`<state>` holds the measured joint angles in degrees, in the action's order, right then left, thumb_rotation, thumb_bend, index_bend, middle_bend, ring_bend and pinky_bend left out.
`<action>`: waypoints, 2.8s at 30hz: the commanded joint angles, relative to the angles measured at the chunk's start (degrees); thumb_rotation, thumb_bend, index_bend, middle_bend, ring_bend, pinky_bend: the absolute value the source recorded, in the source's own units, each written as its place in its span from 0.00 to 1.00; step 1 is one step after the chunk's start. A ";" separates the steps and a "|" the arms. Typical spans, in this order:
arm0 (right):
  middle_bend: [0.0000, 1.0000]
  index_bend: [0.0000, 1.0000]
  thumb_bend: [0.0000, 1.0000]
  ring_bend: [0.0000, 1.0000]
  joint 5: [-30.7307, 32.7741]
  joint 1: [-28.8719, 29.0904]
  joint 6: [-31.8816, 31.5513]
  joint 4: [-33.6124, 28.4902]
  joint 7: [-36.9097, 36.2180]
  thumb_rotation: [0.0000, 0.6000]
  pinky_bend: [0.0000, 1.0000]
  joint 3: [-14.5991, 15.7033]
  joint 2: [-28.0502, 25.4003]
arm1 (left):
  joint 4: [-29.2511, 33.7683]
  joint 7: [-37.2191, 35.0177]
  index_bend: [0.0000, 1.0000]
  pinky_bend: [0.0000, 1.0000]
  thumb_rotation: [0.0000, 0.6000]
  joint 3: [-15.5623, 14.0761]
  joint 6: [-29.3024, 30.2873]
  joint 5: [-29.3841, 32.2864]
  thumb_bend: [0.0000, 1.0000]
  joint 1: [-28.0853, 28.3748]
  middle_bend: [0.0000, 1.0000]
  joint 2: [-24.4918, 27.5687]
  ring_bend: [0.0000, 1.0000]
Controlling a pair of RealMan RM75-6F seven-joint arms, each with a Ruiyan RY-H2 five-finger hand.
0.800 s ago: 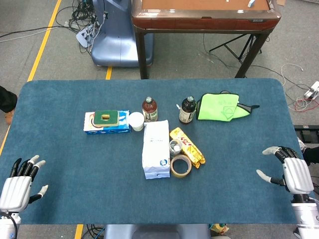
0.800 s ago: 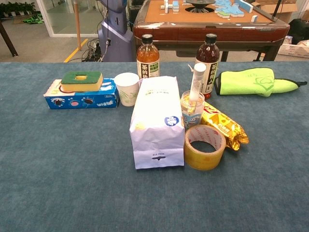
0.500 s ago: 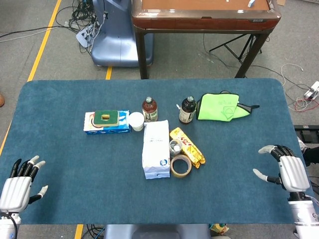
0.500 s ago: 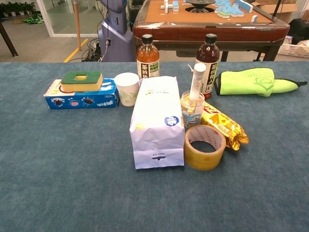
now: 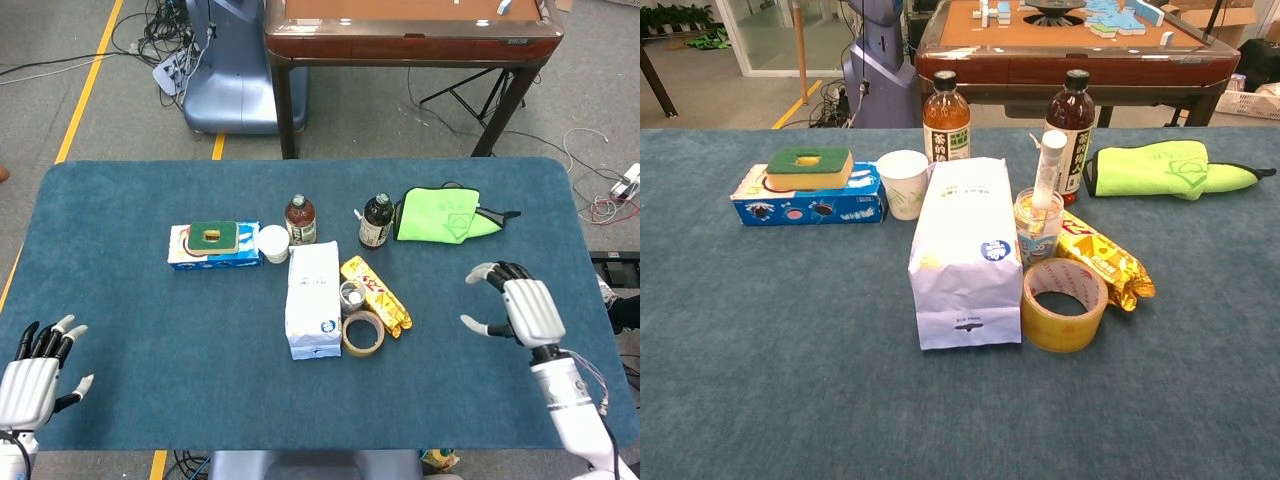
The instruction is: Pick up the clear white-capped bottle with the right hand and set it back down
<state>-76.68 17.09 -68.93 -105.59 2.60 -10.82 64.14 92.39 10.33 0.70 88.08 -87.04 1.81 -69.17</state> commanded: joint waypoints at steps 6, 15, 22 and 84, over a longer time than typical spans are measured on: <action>0.32 0.42 0.25 0.23 5.41 8.43 7.81 0.12 4.26 1.00 0.20 -3.20 5.96 | -0.61 -1.04 0.19 0.00 1.00 -0.10 0.60 0.37 0.27 -0.70 0.10 0.47 0.11; 0.32 0.43 0.25 0.23 8.51 14.09 12.25 3.41 6.87 1.00 0.20 -3.00 12.12 | -1.61 -1.95 0.19 0.00 1.00 -0.14 0.71 0.90 0.27 -1.21 0.10 0.36 0.11; 0.32 0.45 0.27 0.23 10.40 16.93 13.58 6.82 7.90 1.00 0.20 -2.86 16.14 | -1.81 -1.97 0.19 0.00 1.00 -0.14 0.59 0.84 0.27 -1.24 0.10 0.25 0.11; 0.42 0.62 0.52 0.26 8.17 19.87 9.73 14.83 -2.77 1.00 0.20 -2.76 22.37 | -3.30 -2.80 0.19 0.00 1.00 0.19 -0.05 1.74 0.27 -1.70 0.10 0.08 0.11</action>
<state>-67.59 37.71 -58.31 -89.84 1.18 -13.28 87.48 89.09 7.54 0.90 88.03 -85.29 0.10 -69.09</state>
